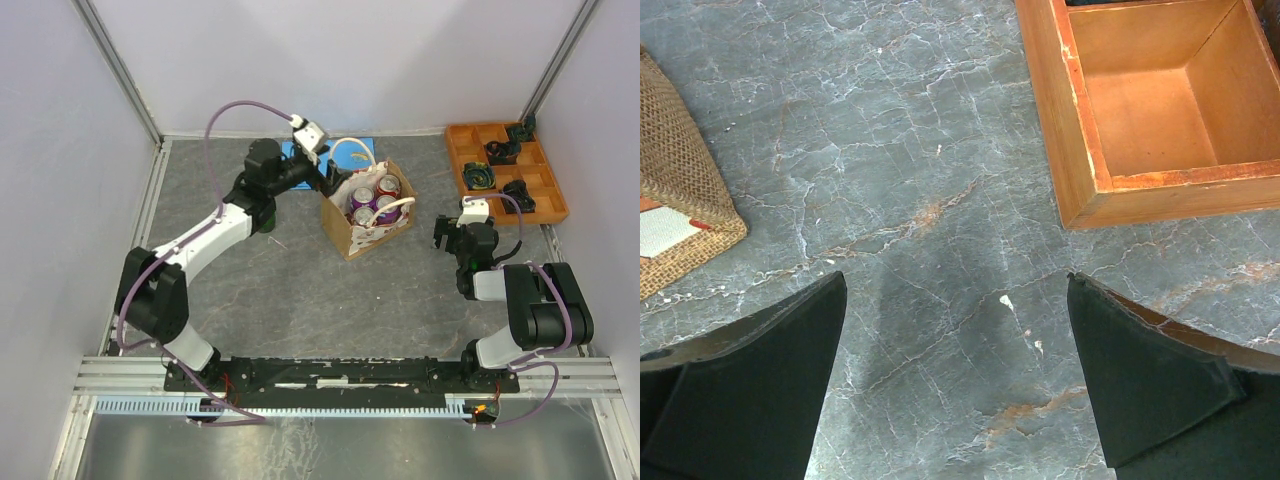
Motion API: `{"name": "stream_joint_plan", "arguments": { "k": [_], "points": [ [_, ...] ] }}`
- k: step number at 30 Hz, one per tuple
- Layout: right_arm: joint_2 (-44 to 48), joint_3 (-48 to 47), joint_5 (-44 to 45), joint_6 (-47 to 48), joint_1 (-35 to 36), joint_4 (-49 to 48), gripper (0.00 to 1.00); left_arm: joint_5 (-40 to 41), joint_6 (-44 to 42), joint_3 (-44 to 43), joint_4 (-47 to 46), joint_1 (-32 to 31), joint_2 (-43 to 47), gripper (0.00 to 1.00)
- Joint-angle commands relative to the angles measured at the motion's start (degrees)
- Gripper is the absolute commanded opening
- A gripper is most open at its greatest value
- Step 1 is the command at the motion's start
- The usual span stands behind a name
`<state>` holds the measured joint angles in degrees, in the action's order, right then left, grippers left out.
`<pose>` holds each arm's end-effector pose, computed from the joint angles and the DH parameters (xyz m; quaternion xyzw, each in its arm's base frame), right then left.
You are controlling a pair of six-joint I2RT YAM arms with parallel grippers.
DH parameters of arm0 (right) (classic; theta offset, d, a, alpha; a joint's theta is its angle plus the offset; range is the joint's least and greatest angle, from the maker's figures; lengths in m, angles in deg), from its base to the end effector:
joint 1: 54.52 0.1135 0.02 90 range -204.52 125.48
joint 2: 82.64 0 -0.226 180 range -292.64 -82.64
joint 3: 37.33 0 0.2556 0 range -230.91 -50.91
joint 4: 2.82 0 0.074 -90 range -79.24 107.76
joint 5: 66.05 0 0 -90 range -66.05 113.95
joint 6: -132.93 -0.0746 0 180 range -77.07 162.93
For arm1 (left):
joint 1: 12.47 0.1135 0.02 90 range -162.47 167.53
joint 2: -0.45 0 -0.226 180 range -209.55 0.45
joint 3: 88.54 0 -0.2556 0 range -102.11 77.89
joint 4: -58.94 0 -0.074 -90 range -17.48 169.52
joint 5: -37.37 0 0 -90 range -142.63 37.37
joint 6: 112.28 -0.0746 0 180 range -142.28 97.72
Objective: Take the beverage out of the canvas bag
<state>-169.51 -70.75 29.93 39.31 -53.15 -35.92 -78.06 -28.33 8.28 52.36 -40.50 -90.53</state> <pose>0.2989 -0.0006 0.0823 0.0459 0.8190 -0.0180 0.5716 0.3543 -0.2249 0.3018 0.3515 0.6214 -0.2845 0.6399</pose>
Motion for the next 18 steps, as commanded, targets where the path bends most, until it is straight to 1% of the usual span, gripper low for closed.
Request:
{"name": "stream_joint_plan", "arguments": {
  "k": [1,9,16,18],
  "points": [
    [0.2,-1.3,-0.4,0.3,-0.1,-2.4,0.99,-1.2,-2.6,-2.8,0.4,-2.4,-2.0,0.92],
    [0.2,-1.3,-0.4,0.2,-0.2,-2.4,0.99,-3.5,-2.4,-4.7,1.8,-3.9,-8.3,0.92],
    [0.2,-1.3,-0.4,0.3,-0.1,-2.4,0.99,-6.3,-2.4,-8.5,1.8,-4.2,-14.0,0.90],
    [0.2,-1.3,-0.4,0.3,-0.2,-2.4,0.99,-6.2,-3.5,-8.7,1.4,-4.6,-15.2,0.90]
  ]
}}
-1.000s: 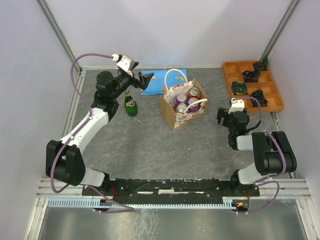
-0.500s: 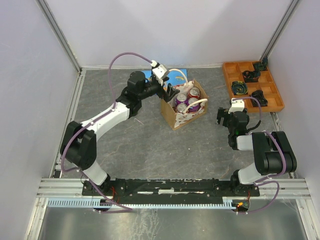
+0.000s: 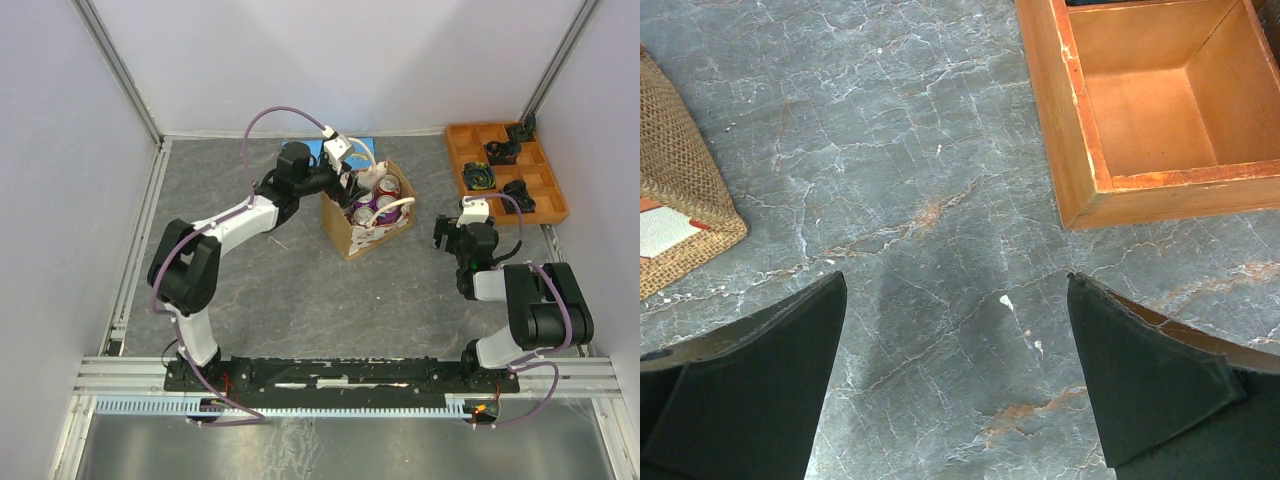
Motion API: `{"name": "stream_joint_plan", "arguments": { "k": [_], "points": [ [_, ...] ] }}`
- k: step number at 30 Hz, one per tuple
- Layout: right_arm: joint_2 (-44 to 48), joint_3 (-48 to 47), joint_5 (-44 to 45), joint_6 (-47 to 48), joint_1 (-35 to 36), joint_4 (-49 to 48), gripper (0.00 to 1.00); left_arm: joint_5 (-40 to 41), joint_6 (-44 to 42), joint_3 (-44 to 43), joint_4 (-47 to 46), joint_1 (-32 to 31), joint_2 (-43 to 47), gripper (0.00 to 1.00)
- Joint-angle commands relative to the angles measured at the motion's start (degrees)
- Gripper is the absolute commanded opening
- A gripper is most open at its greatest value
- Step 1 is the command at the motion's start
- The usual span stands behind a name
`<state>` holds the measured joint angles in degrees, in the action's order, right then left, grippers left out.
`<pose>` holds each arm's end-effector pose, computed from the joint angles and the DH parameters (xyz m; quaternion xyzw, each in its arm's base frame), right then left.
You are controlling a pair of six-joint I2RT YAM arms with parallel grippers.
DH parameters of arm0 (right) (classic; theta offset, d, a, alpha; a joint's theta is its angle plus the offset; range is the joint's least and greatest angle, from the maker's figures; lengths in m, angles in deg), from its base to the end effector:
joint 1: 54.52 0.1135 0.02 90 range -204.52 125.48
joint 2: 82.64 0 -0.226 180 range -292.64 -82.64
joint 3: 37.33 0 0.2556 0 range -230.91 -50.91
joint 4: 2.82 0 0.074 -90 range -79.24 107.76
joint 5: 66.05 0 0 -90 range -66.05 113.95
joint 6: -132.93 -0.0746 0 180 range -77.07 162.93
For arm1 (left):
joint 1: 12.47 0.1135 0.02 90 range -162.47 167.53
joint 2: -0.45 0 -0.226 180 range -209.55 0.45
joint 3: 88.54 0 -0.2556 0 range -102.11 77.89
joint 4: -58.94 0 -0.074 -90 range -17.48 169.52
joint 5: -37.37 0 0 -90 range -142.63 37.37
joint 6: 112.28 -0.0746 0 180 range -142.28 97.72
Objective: Take the beverage out of the canvas bag
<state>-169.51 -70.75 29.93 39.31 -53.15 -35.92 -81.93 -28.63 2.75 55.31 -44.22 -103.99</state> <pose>0.2989 -0.0006 0.0823 0.0459 0.8190 -0.0180 0.5716 0.3705 -0.2722 0.2339 0.3959 0.6593 -0.3256 0.5501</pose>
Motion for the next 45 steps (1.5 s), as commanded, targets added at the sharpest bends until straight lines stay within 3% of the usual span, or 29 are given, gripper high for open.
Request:
{"name": "stream_joint_plan", "arguments": {
  "k": [1,14,27,34,45],
  "points": [
    [0.2,-1.3,-0.4,0.3,-0.1,-2.4,0.99,-2.3,-3.9,-3.2,-1.8,-1.1,-2.1,0.90],
    [0.2,-1.3,-0.4,0.3,-0.1,-2.4,0.99,-2.2,-7.0,-1.6,0.4,-1.5,-3.1,0.87],
    [0.2,-1.3,-0.4,0.3,-0.1,-2.4,0.99,1.4,-7.9,1.1,6.1,-3.6,-1.4,0.99],
    [0.2,-1.3,-0.4,0.3,-0.1,-2.4,0.99,3.4,-8.5,2.8,6.9,-5.5,-1.1,0.99],
    [0.3,-1.3,-0.4,0.3,-0.1,-2.4,0.99,14.7,-8.4,7.0,5.1,-8.3,2.2,0.99]
  ]
}}
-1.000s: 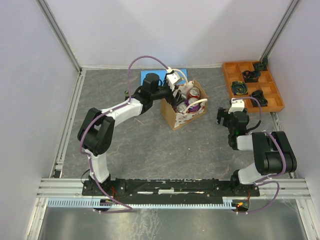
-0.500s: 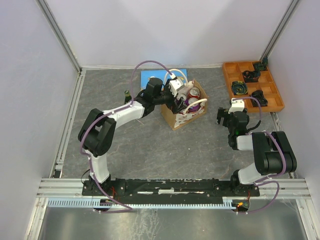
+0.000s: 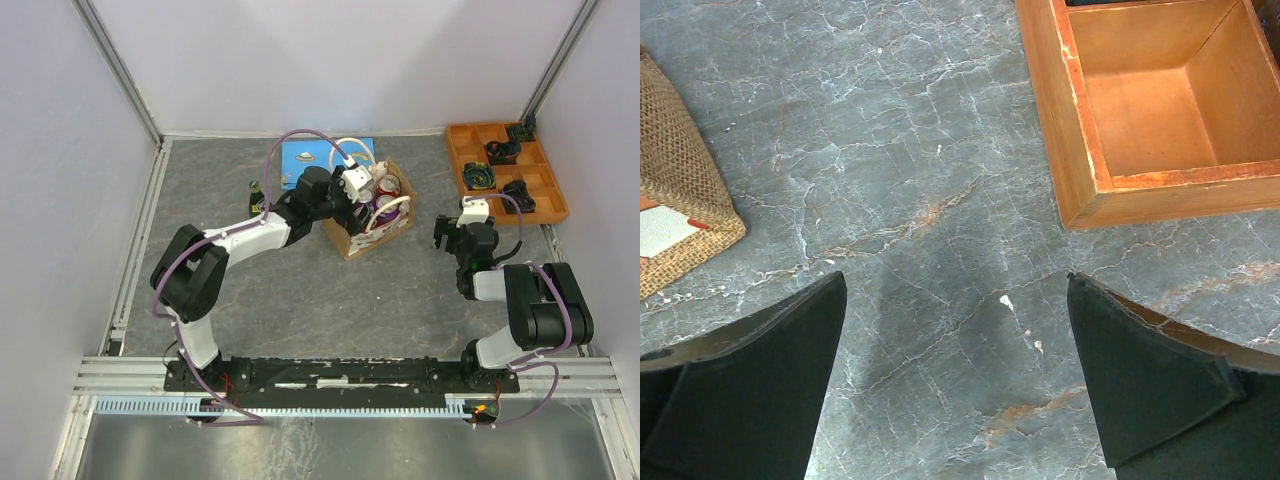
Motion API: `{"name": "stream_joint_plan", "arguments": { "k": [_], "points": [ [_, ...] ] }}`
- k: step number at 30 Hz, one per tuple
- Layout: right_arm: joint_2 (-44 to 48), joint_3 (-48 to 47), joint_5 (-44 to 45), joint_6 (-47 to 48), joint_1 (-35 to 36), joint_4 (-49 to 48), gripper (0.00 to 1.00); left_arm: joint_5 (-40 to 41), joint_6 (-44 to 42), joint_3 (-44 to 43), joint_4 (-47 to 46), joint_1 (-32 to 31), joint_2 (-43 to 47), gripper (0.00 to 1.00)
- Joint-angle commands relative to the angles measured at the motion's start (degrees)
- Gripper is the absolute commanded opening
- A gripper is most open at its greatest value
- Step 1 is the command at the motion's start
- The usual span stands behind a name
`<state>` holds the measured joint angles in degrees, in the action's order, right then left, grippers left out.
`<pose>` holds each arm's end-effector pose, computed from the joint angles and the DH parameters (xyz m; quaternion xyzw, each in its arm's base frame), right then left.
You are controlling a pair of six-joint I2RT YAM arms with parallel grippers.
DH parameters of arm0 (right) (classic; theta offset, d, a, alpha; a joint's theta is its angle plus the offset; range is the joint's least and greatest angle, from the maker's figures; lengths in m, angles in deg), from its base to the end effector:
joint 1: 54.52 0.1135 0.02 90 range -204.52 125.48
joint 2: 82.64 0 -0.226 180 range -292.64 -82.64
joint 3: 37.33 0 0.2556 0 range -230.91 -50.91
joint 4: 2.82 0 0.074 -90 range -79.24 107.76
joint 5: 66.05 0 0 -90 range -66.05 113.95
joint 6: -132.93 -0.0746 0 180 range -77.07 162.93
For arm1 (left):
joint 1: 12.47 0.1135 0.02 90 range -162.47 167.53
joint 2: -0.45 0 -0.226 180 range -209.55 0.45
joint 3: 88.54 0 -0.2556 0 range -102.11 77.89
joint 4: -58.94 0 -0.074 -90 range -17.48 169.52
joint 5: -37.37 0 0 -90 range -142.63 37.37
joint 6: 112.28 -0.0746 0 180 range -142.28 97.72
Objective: Take the beverage out of the canvas bag
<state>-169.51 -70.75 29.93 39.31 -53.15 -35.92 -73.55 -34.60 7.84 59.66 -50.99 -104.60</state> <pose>0.2989 -0.0006 0.0823 0.0459 0.8190 -0.0180 0.5716 0.3352 -0.3009 0.1842 0.4418 0.6935 -0.2711 0.5004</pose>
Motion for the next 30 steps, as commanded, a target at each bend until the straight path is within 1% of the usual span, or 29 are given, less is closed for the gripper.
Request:
{"name": "stream_joint_plan", "arguments": {
  "k": [1,4,12,21,26,30],
  "points": [
    [0.2,-1.3,-0.4,0.3,-0.1,-2.4,0.99,7.7,-2.6,2.0,0.7,-1.6,3.1,0.99],
    [0.3,-1.3,-0.4,0.3,-0.2,-2.4,0.99,9.1,-2.3,1.9,1.2,-1.7,3.3,0.99],
    [0.2,-1.3,-0.4,0.3,-0.1,-2.4,0.99,6.2,-1.8,-2.2,7.3,-1.9,0.3,1.00],
    [0.2,-1.3,-0.4,0.3,-0.1,-2.4,0.99,5.0,-1.0,-3.0,9.9,-2.4,-0.5,1.00],
    [0.2,-1.3,-0.4,0.3,-0.2,-2.4,0.99,7.1,-0.5,-0.6,8.5,-3.3,0.2,0.99],
    [0.2,-1.3,-0.4,0.3,-0.1,-2.4,0.99,11.3,-0.7,1.4,6.3,-4.6,0.7,1.00]
  ]
}}
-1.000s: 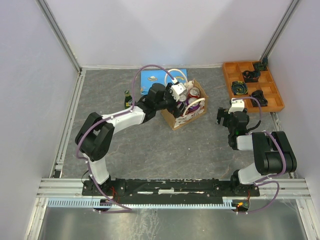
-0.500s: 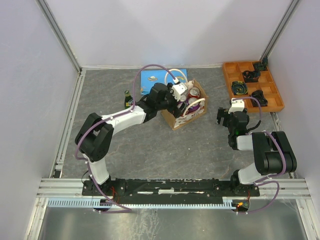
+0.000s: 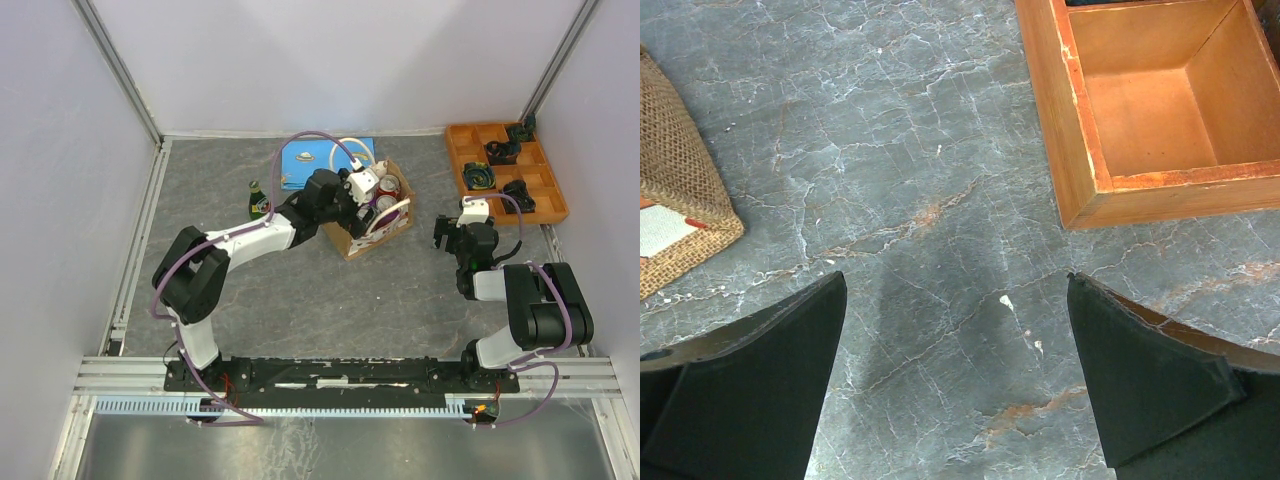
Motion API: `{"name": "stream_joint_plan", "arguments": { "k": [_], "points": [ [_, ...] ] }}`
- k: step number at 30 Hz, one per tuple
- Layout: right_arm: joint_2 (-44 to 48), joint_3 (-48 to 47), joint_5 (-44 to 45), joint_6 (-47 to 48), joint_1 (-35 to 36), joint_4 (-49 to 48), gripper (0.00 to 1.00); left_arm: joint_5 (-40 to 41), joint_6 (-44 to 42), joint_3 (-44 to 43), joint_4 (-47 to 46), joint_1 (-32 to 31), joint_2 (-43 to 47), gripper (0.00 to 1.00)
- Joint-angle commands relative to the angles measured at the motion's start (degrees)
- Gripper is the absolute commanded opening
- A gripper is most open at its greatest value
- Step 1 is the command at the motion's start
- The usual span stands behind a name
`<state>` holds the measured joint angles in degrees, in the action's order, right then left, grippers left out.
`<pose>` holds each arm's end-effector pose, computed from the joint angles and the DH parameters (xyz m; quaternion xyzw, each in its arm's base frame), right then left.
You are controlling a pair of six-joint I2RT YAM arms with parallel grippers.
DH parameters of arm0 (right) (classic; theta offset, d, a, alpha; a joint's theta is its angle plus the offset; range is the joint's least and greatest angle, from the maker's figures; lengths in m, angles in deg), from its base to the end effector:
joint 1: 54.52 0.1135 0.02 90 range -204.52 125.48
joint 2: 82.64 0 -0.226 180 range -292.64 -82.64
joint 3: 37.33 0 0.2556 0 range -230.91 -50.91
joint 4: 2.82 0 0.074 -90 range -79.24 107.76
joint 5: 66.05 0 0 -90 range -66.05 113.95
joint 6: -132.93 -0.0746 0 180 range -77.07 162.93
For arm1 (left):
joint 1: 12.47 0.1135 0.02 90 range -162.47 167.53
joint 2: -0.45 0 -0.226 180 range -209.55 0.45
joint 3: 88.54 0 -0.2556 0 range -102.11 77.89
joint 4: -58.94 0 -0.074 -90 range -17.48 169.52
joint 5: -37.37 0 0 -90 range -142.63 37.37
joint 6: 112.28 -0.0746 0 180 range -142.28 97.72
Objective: Take the beverage out of the canvas bag
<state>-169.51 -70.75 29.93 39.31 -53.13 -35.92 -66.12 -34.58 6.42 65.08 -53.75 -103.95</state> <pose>0.2989 -0.0005 0.0823 0.0457 0.8190 -0.0179 0.5716 0.3264 -0.3097 0.1846 0.4345 0.7215 -0.2288 0.4882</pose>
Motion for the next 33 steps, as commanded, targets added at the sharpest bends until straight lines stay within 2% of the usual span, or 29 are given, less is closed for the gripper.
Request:
{"name": "stream_joint_plan", "arguments": {
  "k": [1,13,33],
  "points": [
    [0.2,-1.3,-0.4,0.3,-0.2,-2.4,0.99,4.6,-0.6,3.1,0.2,-2.0,0.2,1.00],
    [0.2,-1.3,-0.4,0.3,-0.2,-2.4,0.99,8.0,2.9,3.8,-4.2,-3.2,-0.5,1.00],
    [0.2,-1.3,-0.4,0.3,-0.2,-2.4,0.99,8.9,4.3,1.4,-4.1,-4.0,-2.7,1.00]
  ]
}}
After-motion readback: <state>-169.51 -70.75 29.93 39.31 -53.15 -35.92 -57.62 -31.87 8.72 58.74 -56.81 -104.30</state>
